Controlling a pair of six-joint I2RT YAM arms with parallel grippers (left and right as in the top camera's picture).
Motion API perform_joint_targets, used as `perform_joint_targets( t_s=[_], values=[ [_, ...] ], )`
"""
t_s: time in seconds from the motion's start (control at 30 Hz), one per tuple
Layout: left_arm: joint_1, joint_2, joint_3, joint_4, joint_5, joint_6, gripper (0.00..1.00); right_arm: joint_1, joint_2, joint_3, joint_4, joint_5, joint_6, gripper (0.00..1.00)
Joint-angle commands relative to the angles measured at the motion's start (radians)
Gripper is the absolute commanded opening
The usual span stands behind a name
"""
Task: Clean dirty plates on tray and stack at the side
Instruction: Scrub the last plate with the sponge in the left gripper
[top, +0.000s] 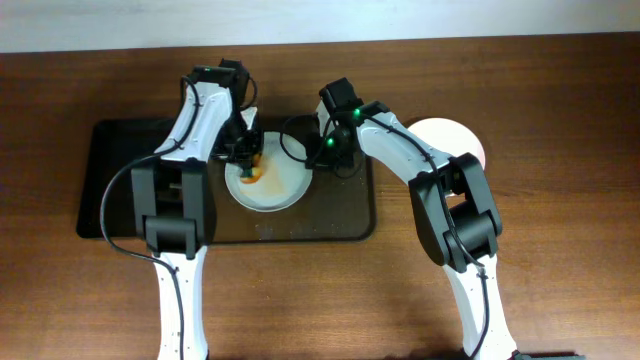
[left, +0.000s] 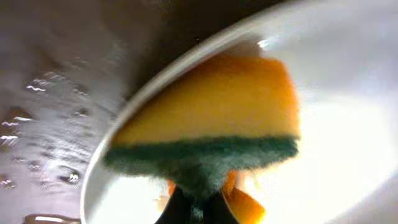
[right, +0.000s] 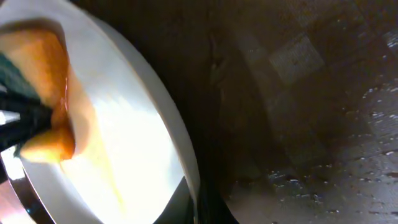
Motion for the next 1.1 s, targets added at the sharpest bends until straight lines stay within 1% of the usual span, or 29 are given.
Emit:
perform_joint_targets(
  t_s=[0.0, 0.03, 0.13, 0.17, 0.23, 0.27, 0.3, 0.33, 0.37, 0.43, 0.47, 0.53, 0.6, 0.7, 0.77, 0.83, 0.9, 0.97, 1.07],
  values=[
    [0.013, 0.071, -0.04, -0.081, 0.28, 0.359, 0.01, -0.014, 0.034, -0.015, -0.01, 0.035, -0.003, 0.04],
    [0.013, 0.071, -0.04, -0.091, 0.303, 0.396, 0.0, -0.014, 0.034, -0.015, -0.01, 0.035, -0.003, 0.04],
    [0.013, 0.071, -0.04, -0.091, 0.322, 0.446, 0.0, -0.014, 0.034, -0.015, -0.011, 0.035, -0.003, 0.04],
    [0.013, 0.071, -0.04, -0.087, 0.355, 0.484, 0.0, -0.014, 0.034, -0.015, -0.011, 0.035, -0.003, 0.04],
    [0.014, 0.071, -0.04, -0.058, 0.373, 0.483, 0.01, -0.014, 0.034, -0.015, -0.011, 0.035, -0.003, 0.04],
    [0.018, 0.071, -0.04, -0.021, 0.37, 0.44, 0.0, -0.014, 0.034, -0.015, -0.011, 0.035, -0.003, 0.04],
    [0.022, 0.071, -0.04, 0.017, 0.342, 0.365, 0.0, -0.014, 0.034, -0.015, -0.011, 0.035, -0.003, 0.04],
    [0.026, 0.071, -0.04, 0.068, 0.255, 0.222, 0.0, -0.014, 0.034, -0.015, -0.011, 0.035, -0.003, 0.04],
    [0.028, 0.071, -0.038, 0.107, 0.138, 0.095, 0.0, -0.014, 0.034, -0.015, -0.011, 0.035, -0.003, 0.04],
    [0.027, 0.071, -0.031, 0.124, -0.071, -0.061, 0.01, -0.014, 0.034, -0.015, -0.011, 0.035, -0.003, 0.04],
    [0.027, 0.067, -0.028, 0.111, -0.223, -0.178, 0.0, -0.014, 0.034, -0.015, -0.011, 0.035, -0.003, 0.04],
    [0.027, 0.061, -0.027, 0.083, -0.364, -0.299, 0.01, -0.014, 0.034, -0.015, -0.011, 0.035, -0.003, 0.04],
    [0.023, 0.057, -0.027, 0.044, -0.449, -0.372, 0.0, -0.014, 0.034, -0.015, -0.01, 0.035, -0.003, 0.04],
    [0.011, 0.057, -0.027, -0.003, -0.423, -0.361, 0.0, -0.014, 0.034, -0.015, -0.01, 0.035, -0.003, 0.04],
    [-0.006, 0.057, -0.027, -0.029, -0.267, -0.187, 0.01, -0.014, 0.034, -0.015, -0.011, 0.035, -0.003, 0.04],
    [-0.021, 0.057, -0.026, -0.047, -0.062, -0.004, 0.0, -0.014, 0.034, -0.015, -0.012, 0.034, -0.003, 0.04],
    [-0.021, 0.057, -0.015, -0.061, 0.065, 0.086, 0.0, -0.014, 0.034, -0.015, -0.018, 0.032, -0.003, 0.04],
    [-0.013, 0.055, 0.04, -0.069, 0.087, 0.092, 0.0, -0.014, 0.034, -0.015, -0.029, 0.03, -0.003, 0.04],
    [-0.002, 0.034, 0.181, -0.068, 0.087, 0.092, 0.01, -0.014, 0.034, -0.015, -0.042, 0.009, -0.003, 0.04]
  ],
)
